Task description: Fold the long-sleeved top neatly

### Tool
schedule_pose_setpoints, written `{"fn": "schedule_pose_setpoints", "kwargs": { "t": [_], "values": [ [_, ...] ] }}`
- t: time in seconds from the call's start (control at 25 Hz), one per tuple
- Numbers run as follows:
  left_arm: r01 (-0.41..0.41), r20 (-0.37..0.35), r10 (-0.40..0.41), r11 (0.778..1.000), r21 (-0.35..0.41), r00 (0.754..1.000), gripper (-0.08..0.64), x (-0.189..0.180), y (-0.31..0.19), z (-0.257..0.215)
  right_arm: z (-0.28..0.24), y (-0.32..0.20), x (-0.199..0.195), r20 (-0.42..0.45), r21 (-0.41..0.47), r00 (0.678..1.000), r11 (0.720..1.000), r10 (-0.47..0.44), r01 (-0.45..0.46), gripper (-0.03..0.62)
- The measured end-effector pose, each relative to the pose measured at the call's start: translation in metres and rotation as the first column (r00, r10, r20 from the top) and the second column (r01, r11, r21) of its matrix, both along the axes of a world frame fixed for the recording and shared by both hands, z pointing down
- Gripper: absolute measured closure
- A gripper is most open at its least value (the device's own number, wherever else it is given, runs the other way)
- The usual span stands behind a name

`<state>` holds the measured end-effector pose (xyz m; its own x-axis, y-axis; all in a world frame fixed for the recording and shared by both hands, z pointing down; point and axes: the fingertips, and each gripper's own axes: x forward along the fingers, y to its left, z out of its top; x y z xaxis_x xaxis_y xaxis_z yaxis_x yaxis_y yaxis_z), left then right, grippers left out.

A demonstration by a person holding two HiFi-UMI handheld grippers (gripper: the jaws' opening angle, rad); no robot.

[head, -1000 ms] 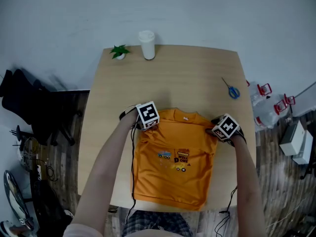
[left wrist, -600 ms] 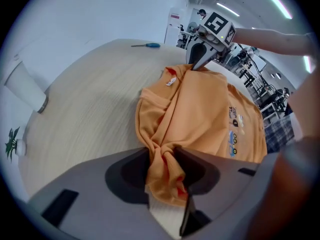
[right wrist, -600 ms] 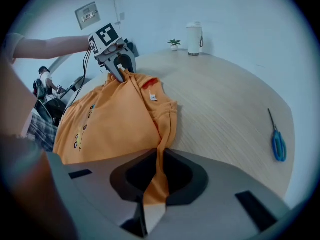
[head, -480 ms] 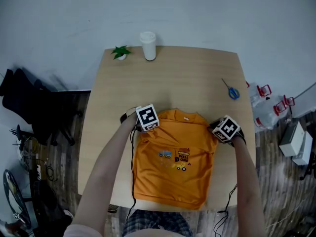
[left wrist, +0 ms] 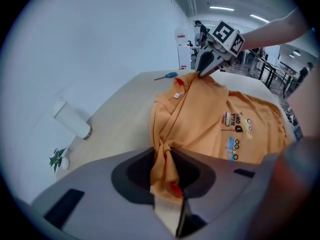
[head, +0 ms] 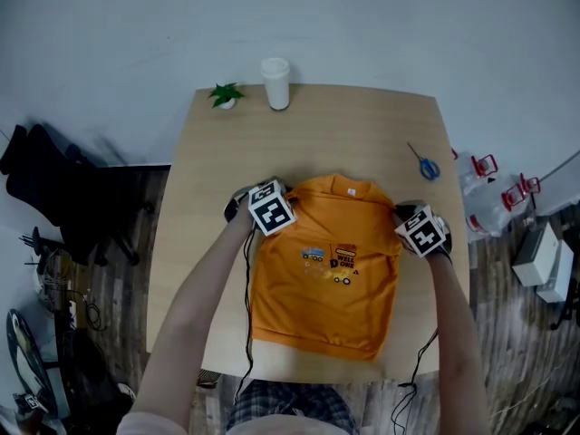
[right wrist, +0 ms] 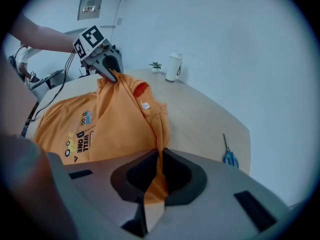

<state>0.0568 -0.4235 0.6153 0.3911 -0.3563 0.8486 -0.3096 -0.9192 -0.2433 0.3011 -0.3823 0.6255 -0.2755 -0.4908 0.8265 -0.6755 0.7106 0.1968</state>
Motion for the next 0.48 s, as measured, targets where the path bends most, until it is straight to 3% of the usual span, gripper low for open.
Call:
{"fn": "schedule_pose_setpoints", "kwargs": {
  "t": [0.24, 0.48],
  "values": [
    [-0.004, -0.044, 0.008, 0.995, 0.098, 0.999, 0.474, -0.007, 0.025, -0.022, -0.03, 0.023, -0.008, 0.047, 0.107, 0.999, 0.994, -0.015, 0.01, 0.552],
    [-0.072, -0.039, 0.083, 0.974, 0.214, 0.996, 0.471, -0.013, 0.07, -0.048, -0.06, 0.066, -0.022, 0.051, 0.233, 0.995, 0.97, -0.088, 0.074, 0.551]
  ]
}}
